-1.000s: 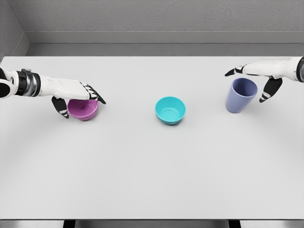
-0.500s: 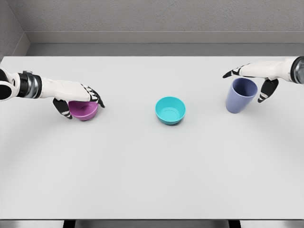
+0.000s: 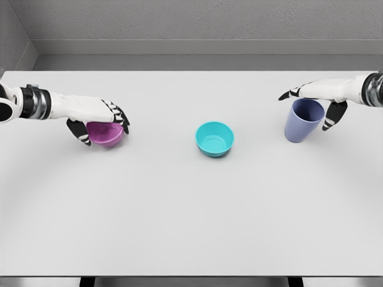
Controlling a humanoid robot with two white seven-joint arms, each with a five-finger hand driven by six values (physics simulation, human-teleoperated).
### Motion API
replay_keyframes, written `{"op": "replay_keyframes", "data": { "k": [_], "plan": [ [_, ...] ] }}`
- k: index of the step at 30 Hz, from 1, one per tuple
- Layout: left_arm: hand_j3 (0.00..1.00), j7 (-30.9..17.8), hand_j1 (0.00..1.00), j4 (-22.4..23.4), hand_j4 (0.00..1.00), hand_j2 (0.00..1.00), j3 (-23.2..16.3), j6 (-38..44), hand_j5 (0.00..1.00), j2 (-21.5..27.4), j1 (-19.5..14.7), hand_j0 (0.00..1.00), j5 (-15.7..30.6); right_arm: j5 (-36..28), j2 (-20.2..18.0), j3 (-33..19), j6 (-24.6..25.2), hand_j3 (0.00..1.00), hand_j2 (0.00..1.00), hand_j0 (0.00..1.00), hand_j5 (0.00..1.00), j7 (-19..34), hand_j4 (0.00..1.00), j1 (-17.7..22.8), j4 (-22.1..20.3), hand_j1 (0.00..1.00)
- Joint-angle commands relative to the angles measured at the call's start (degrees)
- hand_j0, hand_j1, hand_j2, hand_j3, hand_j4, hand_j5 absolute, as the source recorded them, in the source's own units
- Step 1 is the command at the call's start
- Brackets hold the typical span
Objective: Stacking bowl and cup with both arms
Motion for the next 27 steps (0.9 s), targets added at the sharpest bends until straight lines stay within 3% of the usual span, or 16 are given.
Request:
{"op": "replay_keyframes", "data": {
  "k": [1, 11, 20, 27],
  "plan": [
    [0.73, 0.0, 0.73, -0.1, 0.73, 0.73, 0.4, 0.1, 0.73, 0.0, 0.0, 0.73, 0.3, 0.0, 0.0, 0.0, 0.0, 1.0, 1.0, 1.0, 1.0, 0.0, 1.0, 0.0, 0.1, 1.0],
    [0.71, 0.0, 0.71, -0.6, 0.71, 0.71, 0.4, 0.1, 0.71, -1.6, -1.4, 0.71, -0.3, 0.0, 0.4, 0.1, 0.0, 1.0, 1.0, 1.0, 1.0, 0.0, 1.0, 0.0, 0.6, 1.0],
    [0.71, 0.0, 0.71, -0.6, 0.71, 0.71, 0.4, 0.1, 0.71, -6.4, -3.2, 0.71, -2.4, 0.0, 1.1, 0.2, 0.1, 1.0, 1.0, 1.0, 1.0, 0.0, 1.0, 0.0, 1.2, 1.0],
    [0.71, 0.0, 0.71, -1.0, 0.71, 0.71, 0.4, 0.1, 0.71, -6.6, -3.3, 0.71, -2.4, 0.0, 1.5, 0.7, 0.0, 1.0, 1.0, 1.0, 1.0, -0.1, 1.0, 0.0, 1.5, 1.0]
  ]
}}
